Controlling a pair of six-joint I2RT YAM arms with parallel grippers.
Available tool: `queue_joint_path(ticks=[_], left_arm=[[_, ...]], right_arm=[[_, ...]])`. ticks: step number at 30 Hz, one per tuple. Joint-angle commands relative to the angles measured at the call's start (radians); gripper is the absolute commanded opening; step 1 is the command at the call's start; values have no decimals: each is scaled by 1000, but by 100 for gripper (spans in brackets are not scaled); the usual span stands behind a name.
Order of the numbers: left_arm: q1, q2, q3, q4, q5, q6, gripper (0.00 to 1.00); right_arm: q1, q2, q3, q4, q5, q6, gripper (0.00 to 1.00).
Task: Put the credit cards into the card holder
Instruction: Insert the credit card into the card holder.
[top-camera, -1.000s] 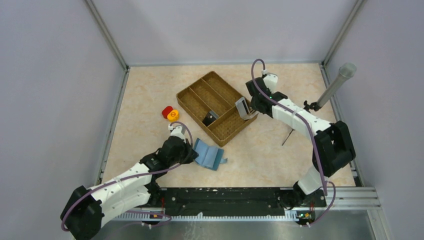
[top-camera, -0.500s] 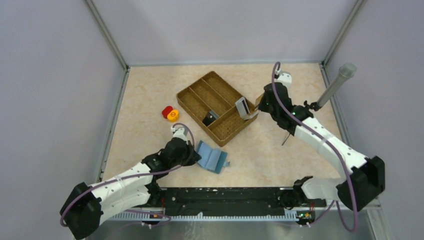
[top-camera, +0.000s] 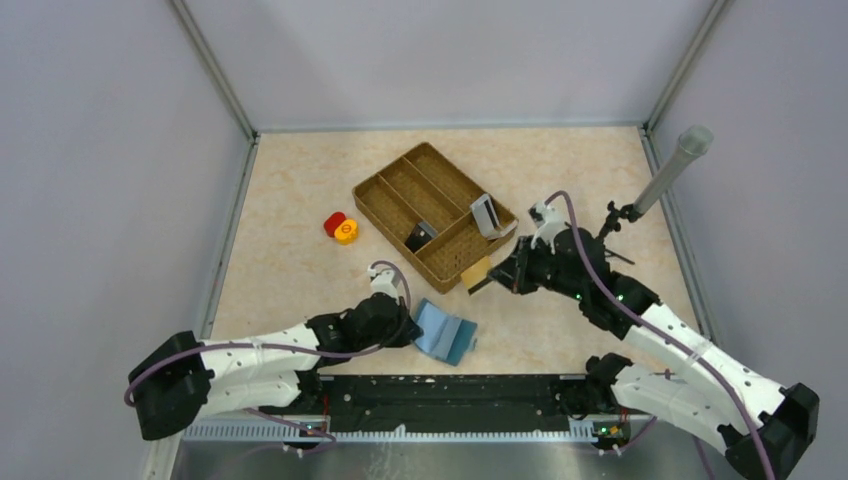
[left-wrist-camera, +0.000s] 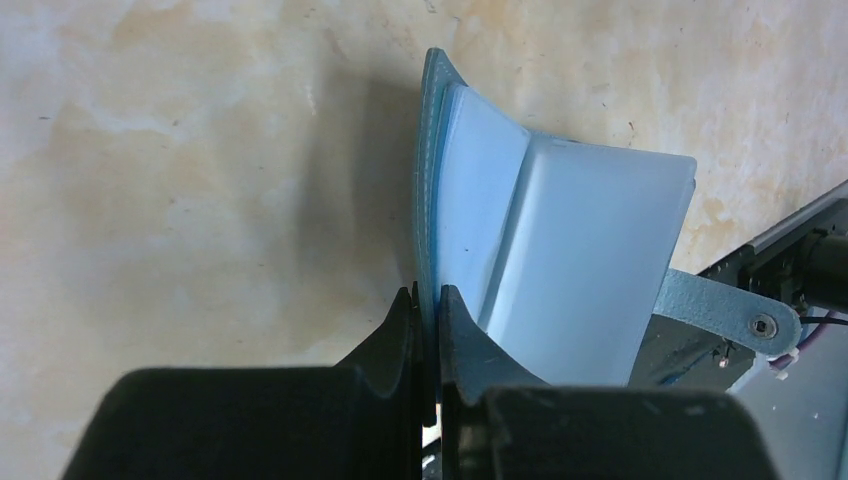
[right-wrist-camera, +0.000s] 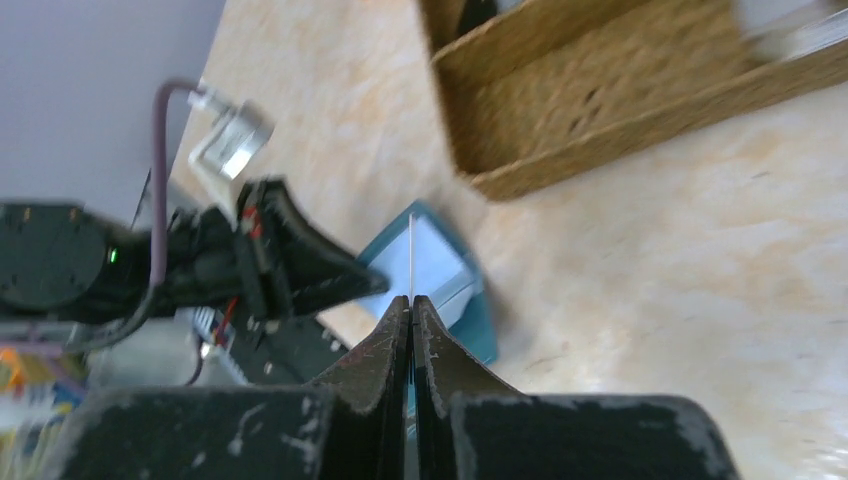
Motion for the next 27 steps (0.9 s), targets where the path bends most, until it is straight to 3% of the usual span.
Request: queue_joint_path(ticks=[1,7,16,27], left_arm=[[-54,49,52,64,-65,-31,0],[-93,61,54,92,-87,-37,0],[-115,43,42,120,-99,-22,0],[-116,47,13,128,-113,-27,0]], right_arm=[[107,-13,-107,180,-179,116,0],[212,74,-172,284,-152,182,0],[217,168,-224,407,-104,232,0],[217,203,-338,330,-138,209,0]])
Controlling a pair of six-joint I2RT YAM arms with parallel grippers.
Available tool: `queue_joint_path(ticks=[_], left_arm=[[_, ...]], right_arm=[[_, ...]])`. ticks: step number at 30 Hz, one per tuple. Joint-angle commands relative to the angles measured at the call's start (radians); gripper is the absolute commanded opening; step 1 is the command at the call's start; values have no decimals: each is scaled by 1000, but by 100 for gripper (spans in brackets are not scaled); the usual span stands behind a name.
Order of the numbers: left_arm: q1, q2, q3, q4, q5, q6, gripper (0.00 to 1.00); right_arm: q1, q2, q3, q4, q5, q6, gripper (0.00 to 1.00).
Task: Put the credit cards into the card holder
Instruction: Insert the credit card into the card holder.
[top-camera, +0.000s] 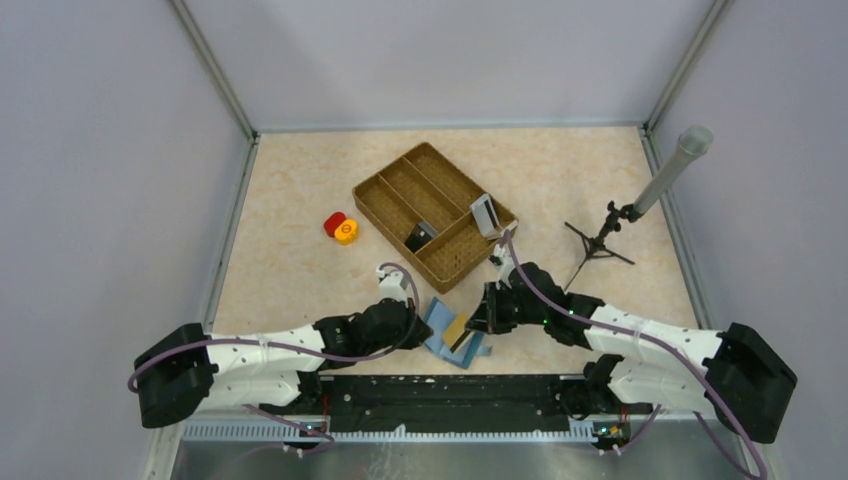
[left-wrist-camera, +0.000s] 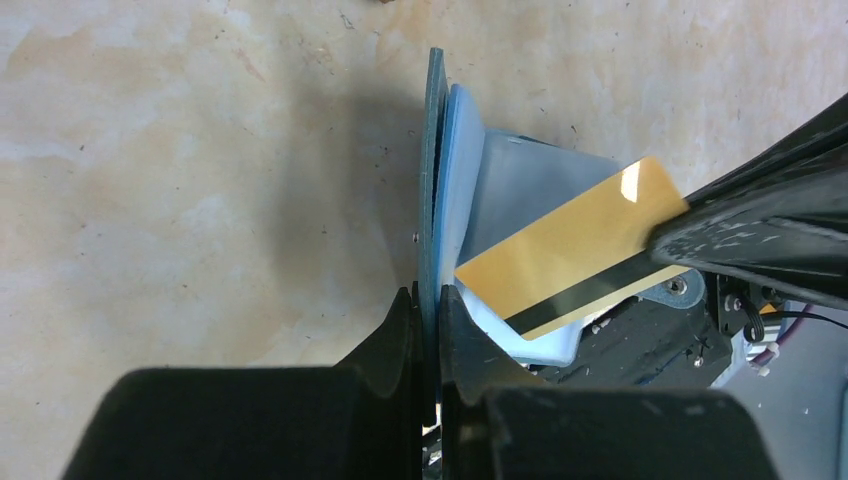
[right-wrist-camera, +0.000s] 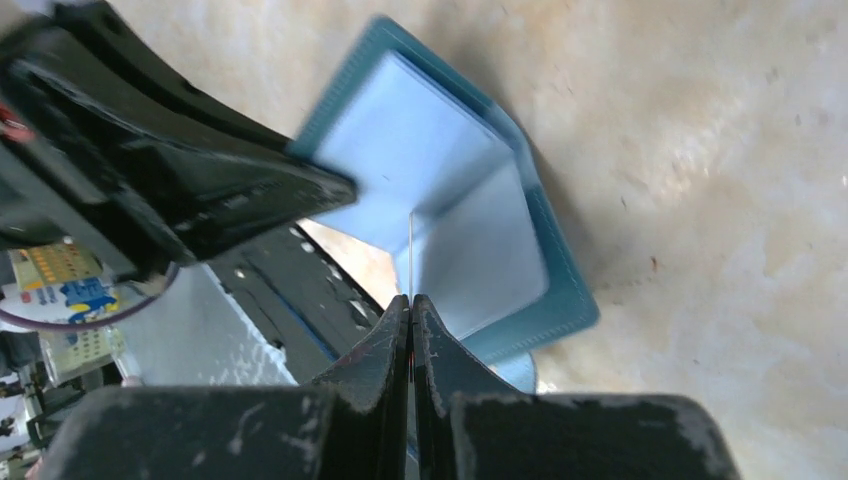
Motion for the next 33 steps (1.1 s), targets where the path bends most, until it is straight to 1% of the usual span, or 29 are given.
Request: queue_joint_path(ticks=[1,8,15,21,29,33], left_arm=[[-4,-5,-14,30,-37,-7,0],[-1,27,-19,34,-15,-4,0],[34,-12,-75,42,11,-12,0],[58,-32,-106,101,95,41,0],[131,-27,-157,177,253,73,0],[152,-25,-169,194,280,74,0]], right_arm=[[9,-16,-71,24,-22,5,0],[-8,30,-202,231,-88,52,0],[-100,60,-291,383,-156,91,0],[-137,66,-311,445,-179,92,0],[-147,123,-304,519,-189,102,0],[-147,156,-290,537,-187,107,0]])
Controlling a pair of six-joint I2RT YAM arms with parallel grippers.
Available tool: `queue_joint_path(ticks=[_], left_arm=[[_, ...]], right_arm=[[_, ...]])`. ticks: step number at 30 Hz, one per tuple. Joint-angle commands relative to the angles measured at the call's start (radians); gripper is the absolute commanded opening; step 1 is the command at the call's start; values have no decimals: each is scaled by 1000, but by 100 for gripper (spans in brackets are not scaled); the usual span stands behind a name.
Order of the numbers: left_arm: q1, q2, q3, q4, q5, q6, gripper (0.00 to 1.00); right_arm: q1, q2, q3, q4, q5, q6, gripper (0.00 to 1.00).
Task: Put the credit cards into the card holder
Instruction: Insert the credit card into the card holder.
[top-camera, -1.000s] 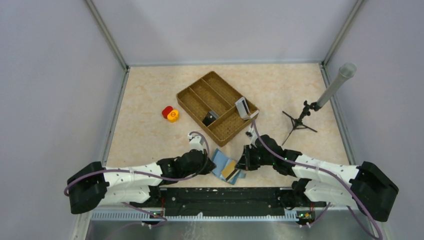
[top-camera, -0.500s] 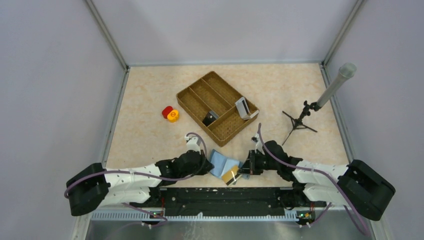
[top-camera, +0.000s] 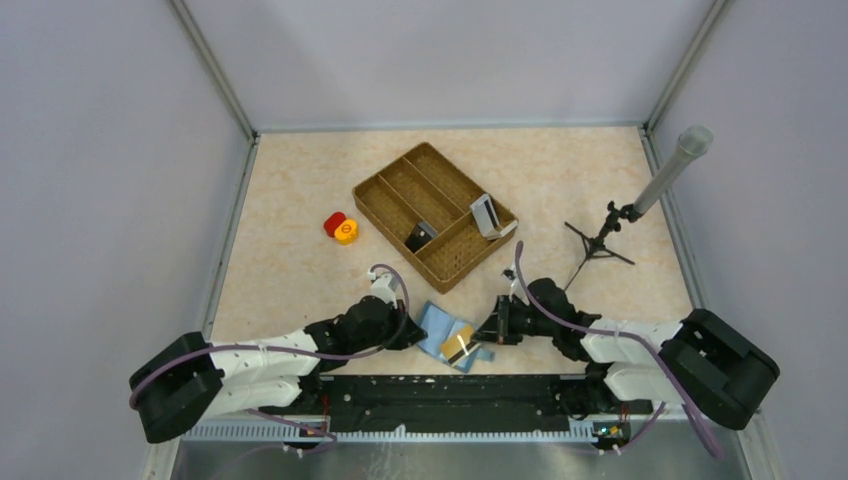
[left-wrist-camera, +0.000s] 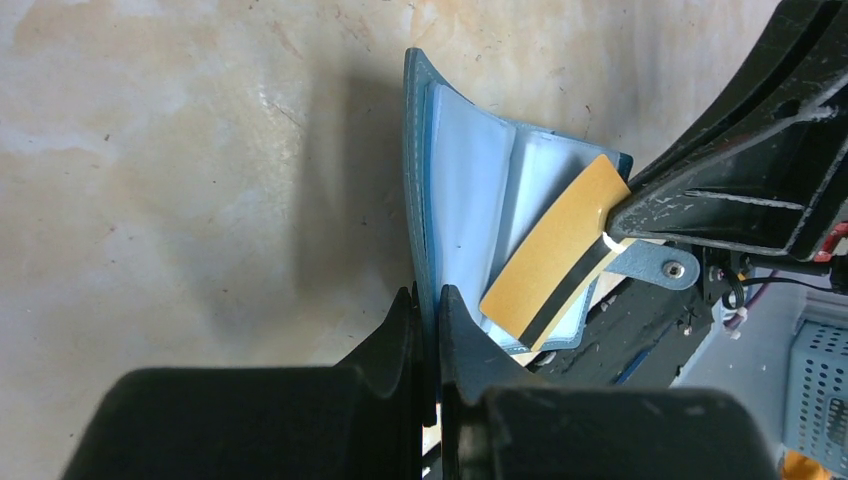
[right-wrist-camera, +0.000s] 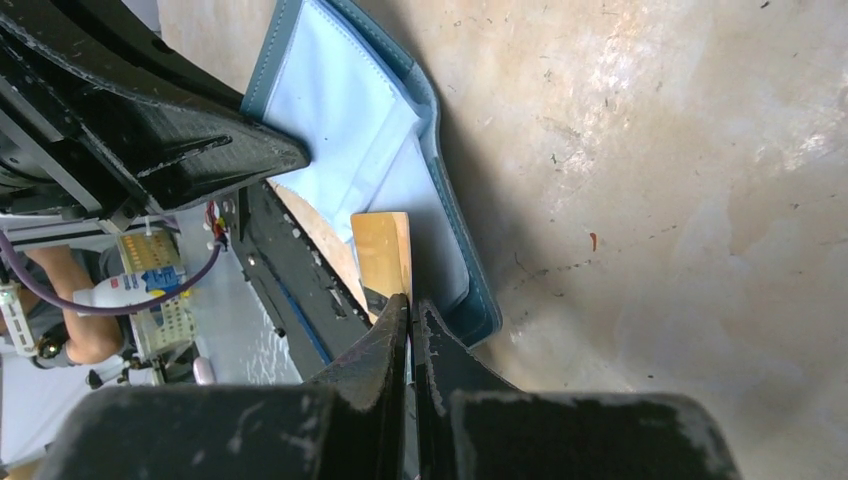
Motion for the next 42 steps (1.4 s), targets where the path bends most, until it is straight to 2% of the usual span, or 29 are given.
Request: queue_joint_path(ticks=[1,18,42], left_arm=[[15,2,-27,25,85,31,0],[27,20,-37,61,121,38,0],[35,47,-23,89,193,92,0]], right_arm=[[-10,39,13,68,12,-2,0],[-9,203,63,129,-20,-2,0],[-10,408,160,100,-89,-44,0]])
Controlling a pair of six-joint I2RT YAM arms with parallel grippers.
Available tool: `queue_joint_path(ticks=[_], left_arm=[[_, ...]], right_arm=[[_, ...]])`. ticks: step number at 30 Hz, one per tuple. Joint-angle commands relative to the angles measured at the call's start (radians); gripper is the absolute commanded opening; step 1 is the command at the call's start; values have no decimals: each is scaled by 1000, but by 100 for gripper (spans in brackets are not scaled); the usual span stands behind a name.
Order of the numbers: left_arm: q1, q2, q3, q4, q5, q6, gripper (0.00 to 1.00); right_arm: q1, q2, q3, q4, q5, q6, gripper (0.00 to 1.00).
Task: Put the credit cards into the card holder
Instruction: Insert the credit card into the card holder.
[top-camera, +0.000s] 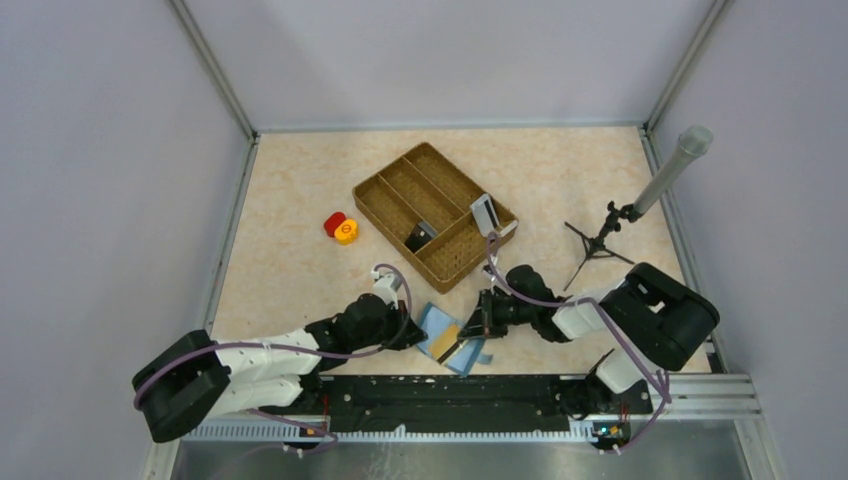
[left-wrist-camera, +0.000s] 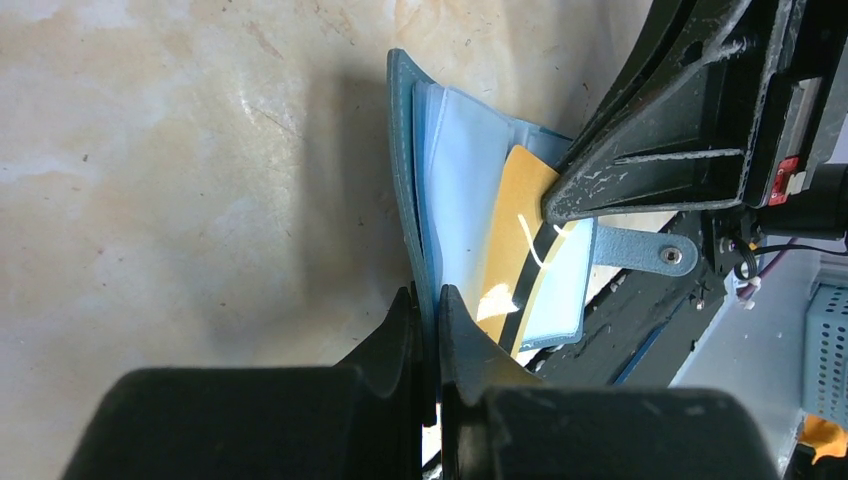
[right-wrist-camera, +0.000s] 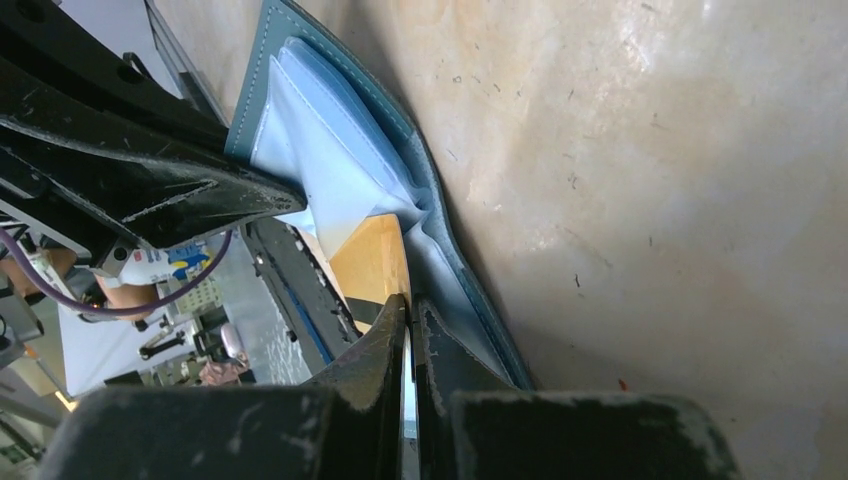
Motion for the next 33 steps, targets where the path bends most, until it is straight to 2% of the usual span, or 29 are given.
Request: queue_joint_path(ticks=[1,17,22,26,33], left_arm=[[-6,19,-4,27,102,27,0],[6,23,1,21,161,61,1],[7,45,11,13,176,60,10],[10,62,15,15,178,58,24],[15,82,10,24,191,52,30]], right_arm=[[4,57,25,-30,51,-45,0],[-12,213,115,-42,74,-34,0],[-12,239,140,-4,65,-47,0],[-12,251,160,1,66,-69,0],[-12,267,170,30,71,-83,0]])
